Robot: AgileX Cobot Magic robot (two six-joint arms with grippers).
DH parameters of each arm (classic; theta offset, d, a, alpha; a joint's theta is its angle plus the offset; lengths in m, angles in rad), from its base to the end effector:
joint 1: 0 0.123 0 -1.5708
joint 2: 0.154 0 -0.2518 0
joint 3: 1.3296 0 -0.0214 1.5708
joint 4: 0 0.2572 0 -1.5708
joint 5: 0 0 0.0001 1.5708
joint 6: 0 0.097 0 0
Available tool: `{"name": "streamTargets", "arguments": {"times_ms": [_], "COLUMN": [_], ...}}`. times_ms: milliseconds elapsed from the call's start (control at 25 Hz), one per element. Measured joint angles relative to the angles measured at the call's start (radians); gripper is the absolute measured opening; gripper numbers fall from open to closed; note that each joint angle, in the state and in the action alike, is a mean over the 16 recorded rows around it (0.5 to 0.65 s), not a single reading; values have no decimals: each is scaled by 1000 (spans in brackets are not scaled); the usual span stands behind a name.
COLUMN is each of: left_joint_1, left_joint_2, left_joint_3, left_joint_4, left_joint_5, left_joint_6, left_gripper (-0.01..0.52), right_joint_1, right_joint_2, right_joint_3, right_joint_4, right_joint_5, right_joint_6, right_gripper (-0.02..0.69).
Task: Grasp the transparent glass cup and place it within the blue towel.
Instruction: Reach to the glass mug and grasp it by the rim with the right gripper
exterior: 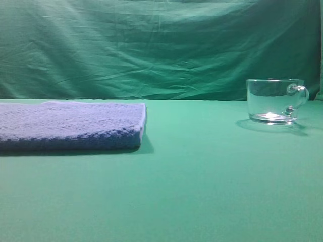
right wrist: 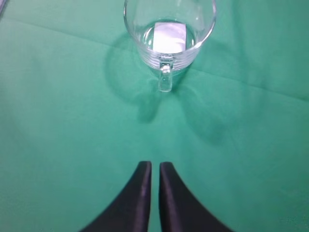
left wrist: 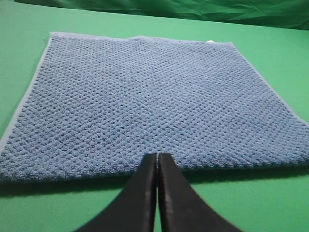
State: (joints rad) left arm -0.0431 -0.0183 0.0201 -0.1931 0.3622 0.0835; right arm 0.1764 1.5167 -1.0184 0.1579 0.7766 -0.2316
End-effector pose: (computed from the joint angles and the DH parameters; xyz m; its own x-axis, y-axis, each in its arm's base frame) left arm 0.0978 -0.0108 0.1744 -0.2764 -0.0851 -0.9573 0.0820 0.9903 -0.1118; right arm 0.2993 0.0642 0.2011 -0.8789 -0.2760 -0.3890 -0.3218 0.9451 0.0564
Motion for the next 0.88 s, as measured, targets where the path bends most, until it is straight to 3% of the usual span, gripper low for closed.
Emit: {"name": "streamTargets", "arguments": {"times_ms": [160, 280, 720, 880], "left_joint_1": [0, 0, 0, 0], "left_joint_2": [0, 0, 0, 0], "left_joint_3": [0, 0, 0, 0], "left_joint_4": [0, 0, 0, 0], "left_joint_5": [0, 0, 0, 0], "left_joint_6": [0, 0, 0, 0], "left_gripper": [0, 0, 0, 0], "right_joint_1": [0, 0, 3, 26], "right_joint_2": [109, 178, 305, 309], "right_joint_3": [-48, -78, -162, -222], "right_joint_4": [17, 28, 40, 40], "right_joint_5": [-24, -48, -64, -14], "right_joint_6": [-4, -7, -17, -18], "right_gripper": [539, 542, 197, 114]}}
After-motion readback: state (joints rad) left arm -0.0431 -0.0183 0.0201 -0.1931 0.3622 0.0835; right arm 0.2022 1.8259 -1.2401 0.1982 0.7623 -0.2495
